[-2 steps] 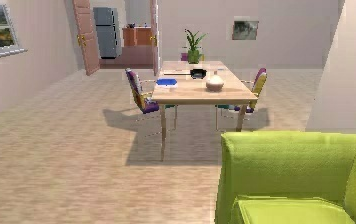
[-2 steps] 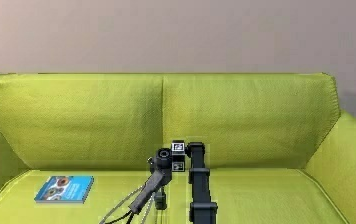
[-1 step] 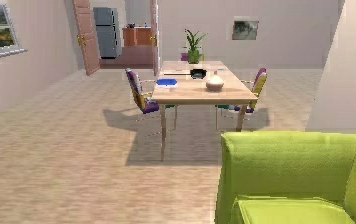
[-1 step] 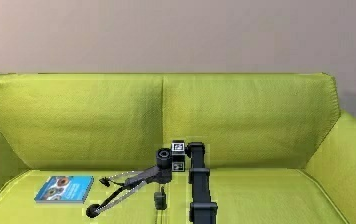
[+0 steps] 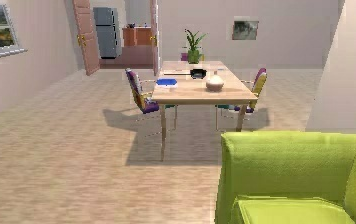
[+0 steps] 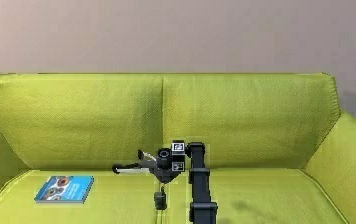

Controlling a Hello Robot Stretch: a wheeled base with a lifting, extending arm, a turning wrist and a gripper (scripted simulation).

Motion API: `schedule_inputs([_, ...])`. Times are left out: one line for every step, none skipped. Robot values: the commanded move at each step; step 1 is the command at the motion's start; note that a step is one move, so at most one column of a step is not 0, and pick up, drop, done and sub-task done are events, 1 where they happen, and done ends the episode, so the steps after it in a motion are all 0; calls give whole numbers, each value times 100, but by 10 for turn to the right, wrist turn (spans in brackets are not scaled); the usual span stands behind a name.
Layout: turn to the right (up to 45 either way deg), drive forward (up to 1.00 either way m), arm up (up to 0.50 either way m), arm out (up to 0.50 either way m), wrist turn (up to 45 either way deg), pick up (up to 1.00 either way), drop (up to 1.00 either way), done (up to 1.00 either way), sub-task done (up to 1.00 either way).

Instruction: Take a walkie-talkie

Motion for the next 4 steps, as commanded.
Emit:
schedule_inputs([0,0,0,0,330,0,0,0,0])
schedule_inputs([0,0,-30,0,0,0,0,0,0])
schedule_inputs([0,0,0,0,0,100,0,0,0])
schedule_inputs([0,0,10,0,0,0,0,0,0])
